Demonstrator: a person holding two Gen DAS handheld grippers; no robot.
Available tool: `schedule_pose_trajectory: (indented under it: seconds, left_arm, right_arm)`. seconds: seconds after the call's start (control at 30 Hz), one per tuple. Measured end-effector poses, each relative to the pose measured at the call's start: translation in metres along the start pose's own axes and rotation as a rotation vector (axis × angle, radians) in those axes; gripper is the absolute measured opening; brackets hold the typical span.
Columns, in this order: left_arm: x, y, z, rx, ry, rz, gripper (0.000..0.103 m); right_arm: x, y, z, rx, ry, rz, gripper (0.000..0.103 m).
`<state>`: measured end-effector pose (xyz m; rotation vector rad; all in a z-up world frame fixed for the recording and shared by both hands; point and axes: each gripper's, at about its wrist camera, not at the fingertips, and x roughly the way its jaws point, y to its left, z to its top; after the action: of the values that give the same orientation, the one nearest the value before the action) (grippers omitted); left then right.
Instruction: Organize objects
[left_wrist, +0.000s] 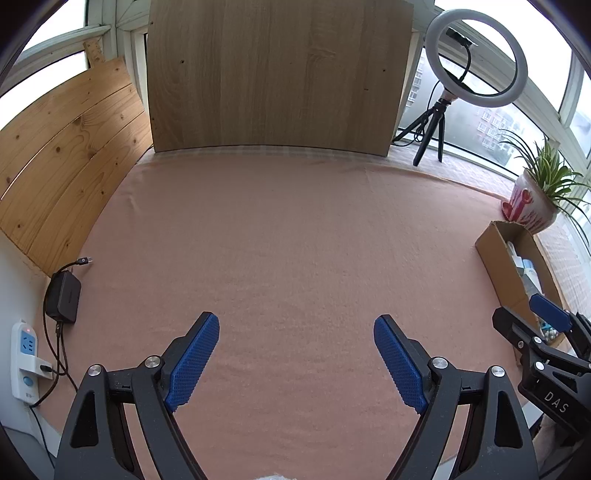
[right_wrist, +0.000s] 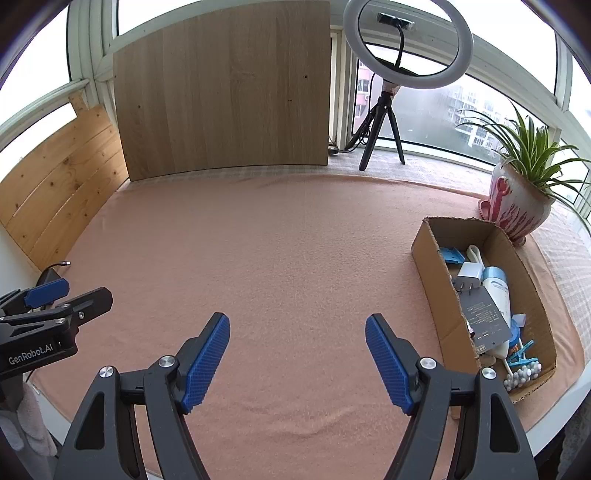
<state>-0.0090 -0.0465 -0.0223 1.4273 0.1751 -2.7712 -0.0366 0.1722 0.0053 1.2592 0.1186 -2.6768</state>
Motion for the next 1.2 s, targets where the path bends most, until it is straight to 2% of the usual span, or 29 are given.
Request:
schedule_pose_trajectory:
  seconds: [1.2]
  left_arm:
    - [0.013, 0.008, 0.007, -0.001, 0.021, -0.009, 0.089]
  right_arm:
    - [0.014, -0.002, 0.004, 0.001, 0.021, 0.008, 0.073]
